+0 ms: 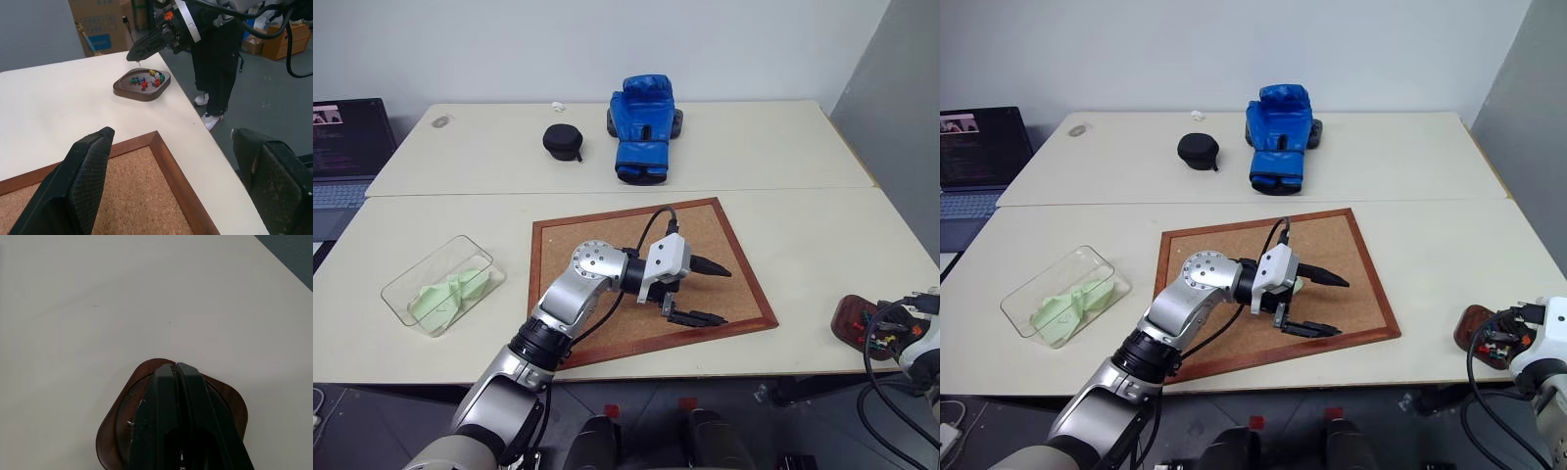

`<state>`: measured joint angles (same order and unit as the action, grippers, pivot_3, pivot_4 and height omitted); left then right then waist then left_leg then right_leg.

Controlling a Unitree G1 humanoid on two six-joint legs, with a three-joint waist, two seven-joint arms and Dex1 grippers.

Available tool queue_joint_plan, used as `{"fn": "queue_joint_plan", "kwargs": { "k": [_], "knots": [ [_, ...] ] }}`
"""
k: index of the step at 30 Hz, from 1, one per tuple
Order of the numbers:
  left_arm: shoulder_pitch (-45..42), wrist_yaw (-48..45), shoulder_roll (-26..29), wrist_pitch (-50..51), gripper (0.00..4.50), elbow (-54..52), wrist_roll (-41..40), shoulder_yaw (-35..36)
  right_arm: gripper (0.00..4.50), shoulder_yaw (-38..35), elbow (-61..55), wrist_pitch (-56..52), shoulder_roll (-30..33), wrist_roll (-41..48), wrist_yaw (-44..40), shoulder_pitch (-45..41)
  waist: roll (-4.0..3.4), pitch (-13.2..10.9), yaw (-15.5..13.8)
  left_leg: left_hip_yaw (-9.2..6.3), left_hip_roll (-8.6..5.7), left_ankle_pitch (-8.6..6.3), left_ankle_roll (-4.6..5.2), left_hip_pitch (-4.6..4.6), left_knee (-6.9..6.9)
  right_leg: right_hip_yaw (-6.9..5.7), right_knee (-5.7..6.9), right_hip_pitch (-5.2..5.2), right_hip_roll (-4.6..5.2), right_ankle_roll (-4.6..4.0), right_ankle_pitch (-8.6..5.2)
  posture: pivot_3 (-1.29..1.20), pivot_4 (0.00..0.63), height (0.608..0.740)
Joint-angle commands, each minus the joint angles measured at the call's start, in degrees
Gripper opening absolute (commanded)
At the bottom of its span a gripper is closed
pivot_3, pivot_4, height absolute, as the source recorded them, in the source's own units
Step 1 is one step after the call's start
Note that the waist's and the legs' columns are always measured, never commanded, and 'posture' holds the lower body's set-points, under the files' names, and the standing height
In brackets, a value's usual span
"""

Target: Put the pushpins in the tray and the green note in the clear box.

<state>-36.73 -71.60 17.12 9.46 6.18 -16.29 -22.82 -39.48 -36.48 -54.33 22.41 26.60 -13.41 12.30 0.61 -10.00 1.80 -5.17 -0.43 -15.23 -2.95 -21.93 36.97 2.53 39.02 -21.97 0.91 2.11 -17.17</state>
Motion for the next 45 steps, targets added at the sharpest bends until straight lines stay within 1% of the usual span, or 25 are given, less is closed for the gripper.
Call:
{"fn": "queue_joint_plan", "kwargs": {
  "k": [1,2,4,6,7,10,11,12,18,25,29,36,39,41,43,45],
  "knots": [
    [-0.38,0.32,-0.57,-0.86,4.11,-1.07,0.19,0.68,0.44,-1.42,0.93,1.35,1.34,0.38,-0.24,-0.16,0.00,0.00,0.00,0.00,0.00,0.00,0.00,0.00,0.00,0.00,0.00,0.00,0.00,0.00,0.00,0.00,0.150,0.740],
    [-0.32,0.44,-0.54,-0.72,4.11,-1.25,0.21,0.74,0.55,-1.52,1.16,1.43,1.50,0.43,-0.34,-0.10,0.00,0.00,0.00,0.01,0.00,0.00,0.00,0.00,0.00,0.01,0.00,0.00,0.00,0.00,0.00,0.00,0.150,0.740],
    [-0.27,0.73,-0.45,-0.67,4.11,-1.34,0.40,0.84,1.08,-1.51,1.49,1.57,1.67,0.58,-0.49,-0.02,0.00,0.00,0.00,0.01,0.00,0.00,0.00,0.00,0.00,0.01,0.00,0.00,0.00,0.00,0.00,0.00,0.150,0.740],
    [-0.21,0.86,-0.37,-0.76,4.11,-1.32,0.56,0.87,1.47,-1.38,1.90,1.83,1.80,0.56,-0.50,0.02,0.00,0.00,0.00,0.01,0.00,0.00,0.00,0.01,0.00,0.01,0.00,0.00,0.00,0.00,0.00,0.00,0.150,0.740],
    [-0.16,0.95,-0.32,-0.71,4.11,-1.38,0.61,0.88,1.77,-1.36,2.17,2.05,1.88,0.46,-0.44,-0.04,0.00,0.00,0.00,0.01,0.00,0.00,0.00,0.00,0.00,0.01,0.00,0.00,0.00,0.00,0.00,0.00,0.150,0.740],
    [-0.01,1.11,-0.23,-0.63,4.11,-1.55,0.70,0.84,2.39,-1.27,2.52,2.51,2.18,0.24,-0.38,0.08,0.00,0.00,0.00,0.01,0.00,0.00,0.00,0.00,0.00,0.01,0.00,0.00,0.00,0.00,0.00,0.00,0.150,0.740],
    [0.06,1.14,-0.22,-0.63,4.11,-1.62,0.71,0.81,2.52,-1.24,2.54,2.62,2.29,0.19,-0.42,0.22,0.00,0.00,0.00,0.01,0.00,0.00,0.00,0.00,0.00,0.01,0.00,0.00,0.00,0.00,0.00,0.00,0.150,0.740],
    [0.09,1.14,-0.21,-0.60,4.11,-1.66,0.70,0.80,2.79,-1.18,2.59,2.71,2.43,0.14,-0.48,0.33,0.00,0.00,0.00,0.01,0.00,0.00,0.00,0.00,0.00,0.01,0.00,0.00,0.00,0.00,0.00,0.00,0.150,0.740],
    [-0.26,1.17,-0.47,-0.65,4.11,-1.27,0.65,0.91,2.79,-1.00,3.01,3.39,3.07,-0.36,-0.32,0.45,-0.01,0.00,0.00,0.01,0.00,0.00,0.00,0.00,0.00,0.01,0.00,0.00,0.00,0.00,0.00,0.00,0.150,0.740],
    [-0.15,1.21,-0.37,-0.58,4.11,-1.35,0.71,0.94,2.79,3.40,3.74,8.18,5.26,-4.60,-1.49,3.01,-0.01,0.00,0.01,0.01,-0.01,0.00,0.00,0.01,0.00,0.00,0.00,0.00,0.00,0.00,0.00,0.00,0.150,0.740],
    [-0.11,1.30,-0.13,-0.45,4.11,-1.35,0.81,1.04,2.79,6.64,4.98,12.65,7.84,-9.12,-2.46,4.72,-0.02,0.01,-0.02,0.03,-0.01,0.00,0.00,0.01,0.01,0.02,0.01,0.00,0.01,0.00,0.00,0.00,0.150,0.740],
    [-0.43,1.40,-0.06,-0.46,4.11,-1.05,0.89,1.09,2.79,6.69,5.70,13.81,7.08,-9.18,-2.61,4.23,-0.02,0.01,-0.02,0.02,0.00,0.00,0.00,0.01,0.01,0.01,0.00,0.00,0.01,0.00,0.00,0.00,0.150,0.740],
    [-0.59,1.37,0.00,-0.51,4.11,-0.86,0.88,1.21,2.79,5.20,5.21,14.61,6.66,-8.01,-2.94,3.32,-0.02,0.01,-0.01,0.03,0.00,0.00,0.00,0.01,0.01,0.02,0.00,0.00,0.01,0.00,0.00,0.00,0.150,0.740],
    [-0.63,1.41,0.16,-0.22,4.11,-0.94,0.71,1.47,2.79,4.05,3.88,14.82,6.70,-5.83,-4.79,3.28,-0.02,0.01,0.00,0.03,0.00,0.00,0.00,0.01,0.01,0.02,0.00,0.00,0.01,0.00,0.00,0.00,0.150,0.740],
    [-0.80,1.69,0.44,-0.21,4.11,-0.72,0.79,1.91,2.79,4.14,1.82,16.15,8.08,-3.67,-8.77,4.31,-0.03,0.01,-0.01,0.02,0.00,0.00,0.00,0.01,0.01,0.01,0.01,0.00,0.01,0.00,0.00,0.00,0.150,0.740],
    [-1.26,2.54,0.85,1.04,4.11,-0.43,0.15,3.34,2.79,4.40,-1.13,15.34,9.52,0.79,-13.11,4.41,-0.02,0.01,0.03,0.01,0.00,0.00,0.00,0.01,0.01,0.01,0.01,0.00,0.01,0.00,0.00,0.00,0.150,0.740]
  ]
}}
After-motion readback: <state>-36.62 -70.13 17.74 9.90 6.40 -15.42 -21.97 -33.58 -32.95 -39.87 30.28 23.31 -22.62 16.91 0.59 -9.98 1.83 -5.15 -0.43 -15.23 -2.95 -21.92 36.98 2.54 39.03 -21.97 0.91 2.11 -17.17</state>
